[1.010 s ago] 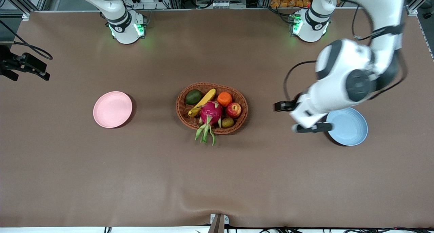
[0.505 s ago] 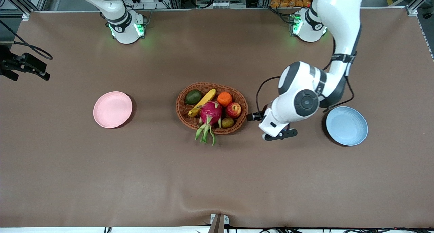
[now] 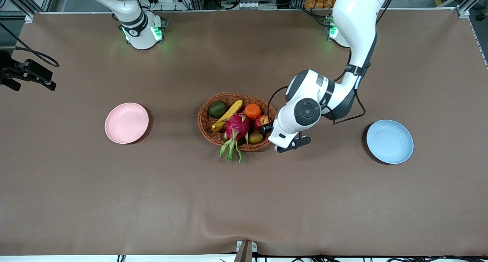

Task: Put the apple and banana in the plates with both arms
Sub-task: 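Lower the left gripper into the basket and grasp the red apple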

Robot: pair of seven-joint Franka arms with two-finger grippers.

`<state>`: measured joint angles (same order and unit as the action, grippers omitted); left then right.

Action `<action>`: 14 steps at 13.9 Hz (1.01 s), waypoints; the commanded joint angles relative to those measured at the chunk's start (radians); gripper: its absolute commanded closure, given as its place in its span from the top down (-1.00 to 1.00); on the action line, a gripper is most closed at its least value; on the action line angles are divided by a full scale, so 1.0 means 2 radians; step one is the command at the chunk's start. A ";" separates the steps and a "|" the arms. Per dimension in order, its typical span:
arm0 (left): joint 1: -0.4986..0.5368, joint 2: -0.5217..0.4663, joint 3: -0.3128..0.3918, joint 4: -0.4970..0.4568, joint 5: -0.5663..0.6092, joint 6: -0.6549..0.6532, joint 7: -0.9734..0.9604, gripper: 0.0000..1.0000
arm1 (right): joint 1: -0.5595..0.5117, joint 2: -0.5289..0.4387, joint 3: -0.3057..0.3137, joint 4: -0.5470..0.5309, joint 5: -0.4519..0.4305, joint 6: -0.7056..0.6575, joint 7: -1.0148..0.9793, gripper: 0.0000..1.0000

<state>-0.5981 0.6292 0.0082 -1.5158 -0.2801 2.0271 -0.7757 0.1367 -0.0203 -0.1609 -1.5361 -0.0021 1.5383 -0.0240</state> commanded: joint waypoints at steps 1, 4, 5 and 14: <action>-0.012 0.017 0.005 0.009 -0.017 0.024 -0.009 1.00 | -0.004 0.001 0.000 0.006 0.008 -0.004 -0.006 1.00; -0.020 0.033 0.005 0.008 -0.033 0.043 -0.012 1.00 | -0.004 0.001 0.000 0.006 0.008 -0.004 -0.006 1.00; -0.028 0.035 0.006 0.007 -0.033 0.044 -0.018 1.00 | -0.004 0.001 0.001 0.006 0.008 -0.003 -0.006 1.00; -0.043 0.047 0.006 0.001 -0.028 0.046 -0.025 1.00 | -0.004 0.002 0.001 0.005 0.008 -0.002 -0.006 1.00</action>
<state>-0.6705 0.7124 0.0085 -1.5189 -0.3319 2.1147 -0.8119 0.1368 -0.0203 -0.1612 -1.5362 -0.0021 1.5384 -0.0240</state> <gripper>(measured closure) 0.000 0.000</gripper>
